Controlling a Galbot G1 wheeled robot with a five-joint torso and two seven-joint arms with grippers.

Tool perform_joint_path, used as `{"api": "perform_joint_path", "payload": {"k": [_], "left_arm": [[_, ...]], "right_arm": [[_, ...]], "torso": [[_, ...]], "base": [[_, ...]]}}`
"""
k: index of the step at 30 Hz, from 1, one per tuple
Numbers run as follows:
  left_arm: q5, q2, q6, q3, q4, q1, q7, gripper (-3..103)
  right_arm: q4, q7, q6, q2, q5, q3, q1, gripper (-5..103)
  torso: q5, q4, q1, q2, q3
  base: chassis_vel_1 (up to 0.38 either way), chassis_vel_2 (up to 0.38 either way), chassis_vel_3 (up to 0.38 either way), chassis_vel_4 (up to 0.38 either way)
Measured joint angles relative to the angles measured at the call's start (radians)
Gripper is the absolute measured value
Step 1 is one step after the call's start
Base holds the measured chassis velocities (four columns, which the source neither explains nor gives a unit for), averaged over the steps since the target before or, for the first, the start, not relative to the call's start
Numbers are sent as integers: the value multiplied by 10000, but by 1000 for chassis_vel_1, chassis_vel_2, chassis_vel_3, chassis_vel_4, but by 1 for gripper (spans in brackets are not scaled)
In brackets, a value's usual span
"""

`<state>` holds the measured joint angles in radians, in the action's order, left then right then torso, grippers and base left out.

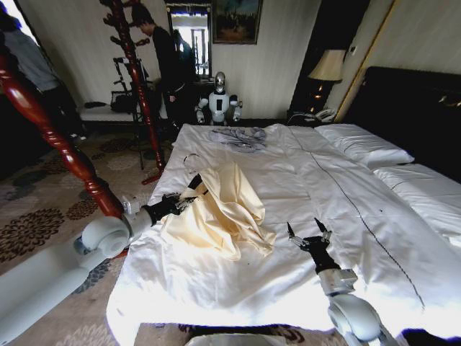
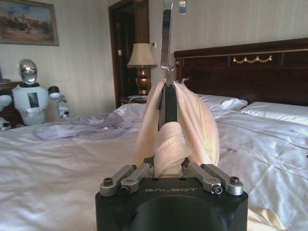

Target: Pick up the clothes from the bed and hang them on the clothes hanger.

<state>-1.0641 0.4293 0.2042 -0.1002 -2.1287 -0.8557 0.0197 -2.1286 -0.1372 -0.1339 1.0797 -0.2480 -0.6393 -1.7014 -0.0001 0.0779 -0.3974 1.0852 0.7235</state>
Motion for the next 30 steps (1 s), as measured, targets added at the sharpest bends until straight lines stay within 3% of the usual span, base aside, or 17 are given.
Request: {"api": "perform_joint_path", "payload": {"k": [2, 4, 6, 9, 13, 20, 30], "left_arm": [[-393, 134, 182, -45, -151, 196, -697, 19], [-1135, 323, 605, -87, -357, 674, -1911, 19], [-1268, 355, 674, -87, -376, 772, -2104, 19], [-2283, 609, 1337, -48, -497, 1712, -3507, 19], [-2541, 775, 1483, 60, -522, 2337, -4152, 19], [-3400, 752, 1927, 91, -667, 3380, -4731, 19], [-6481, 435, 3687, 516, -698, 6404, -6799, 19]], "right_arm": [[4, 0, 0, -5, 2, 5, 6, 100], [7, 0, 0, -10, 5, 11, 12, 100], [7, 0, 0, -11, 5, 10, 13, 100], [11, -1, 0, -18, 8, 18, 22, 100], [14, -2, 0, -22, 12, 20, 27, 100], [20, -4, 1, -26, 16, 25, 30, 100], [22, -10, 6, -28, 18, 30, 37, 100]], "torso": [[0, -2, 0, 0, 0], [3, 2, 1, 0, -1], [3, 1, 1, 0, 0], [2, -1, 0, 0, 0], [1, 1, 0, -1, 0], [2, -1, 0, -1, 0], [0, -4, -1, -1, 0]], "base": [[0, 0, 0, 0], [0, 0, 0, 0], [0, 0, 0, 0], [0, 0, 0, 0], [0, 0, 0, 0], [0, 0, 0, 0], [0, 0, 0, 0]]}}
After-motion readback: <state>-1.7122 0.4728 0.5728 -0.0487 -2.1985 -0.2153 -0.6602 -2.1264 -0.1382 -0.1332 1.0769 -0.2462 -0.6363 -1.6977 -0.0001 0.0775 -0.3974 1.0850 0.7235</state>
